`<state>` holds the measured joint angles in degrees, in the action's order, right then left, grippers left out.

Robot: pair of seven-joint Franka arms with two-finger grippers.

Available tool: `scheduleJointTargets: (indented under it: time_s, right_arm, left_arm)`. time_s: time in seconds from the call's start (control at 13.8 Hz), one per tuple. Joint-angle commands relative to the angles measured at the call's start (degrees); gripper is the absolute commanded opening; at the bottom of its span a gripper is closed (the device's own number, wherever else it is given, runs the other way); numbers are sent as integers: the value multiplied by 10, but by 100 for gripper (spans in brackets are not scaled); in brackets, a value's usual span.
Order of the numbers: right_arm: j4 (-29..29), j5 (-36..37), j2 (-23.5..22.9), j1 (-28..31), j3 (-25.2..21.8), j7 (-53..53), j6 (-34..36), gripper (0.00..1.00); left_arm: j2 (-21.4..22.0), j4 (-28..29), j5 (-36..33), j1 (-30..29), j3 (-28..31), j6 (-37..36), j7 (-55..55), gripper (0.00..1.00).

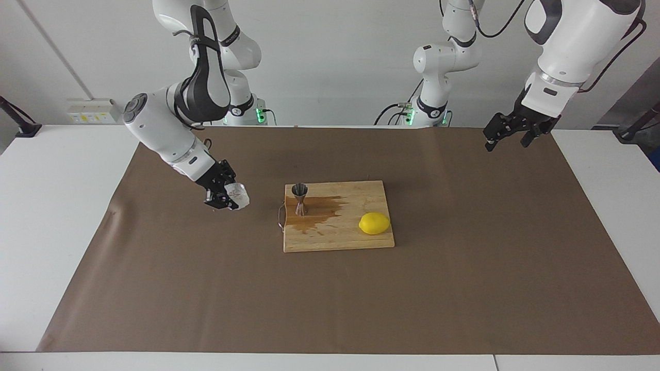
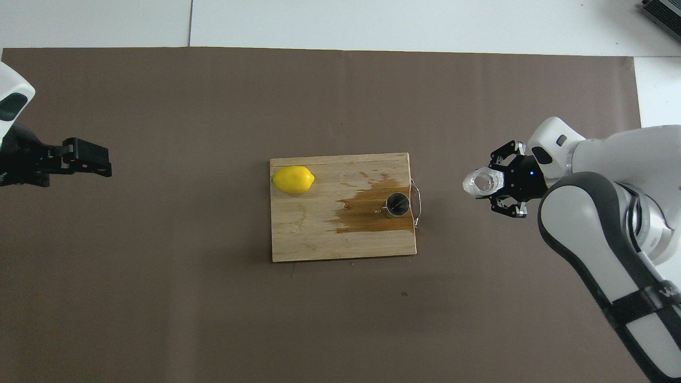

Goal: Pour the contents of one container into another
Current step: 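Lift the glass with the right gripper over the jigger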

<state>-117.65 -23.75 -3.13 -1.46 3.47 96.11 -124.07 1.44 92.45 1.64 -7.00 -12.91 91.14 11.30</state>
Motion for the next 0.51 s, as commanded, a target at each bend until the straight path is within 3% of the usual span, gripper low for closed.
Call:
scheduleJointTargets:
  time_s: [0.0, 0.43]
  right_arm:
    - [32, 76, 7, -42, 1, -76, 21, 0]
    - [67, 221, -3, -130, 1, -208, 30, 0]
  left_arm:
    - [18, 17, 8, -5, 1, -3, -2, 100]
    - [18, 17, 8, -5, 1, -3, -2, 100]
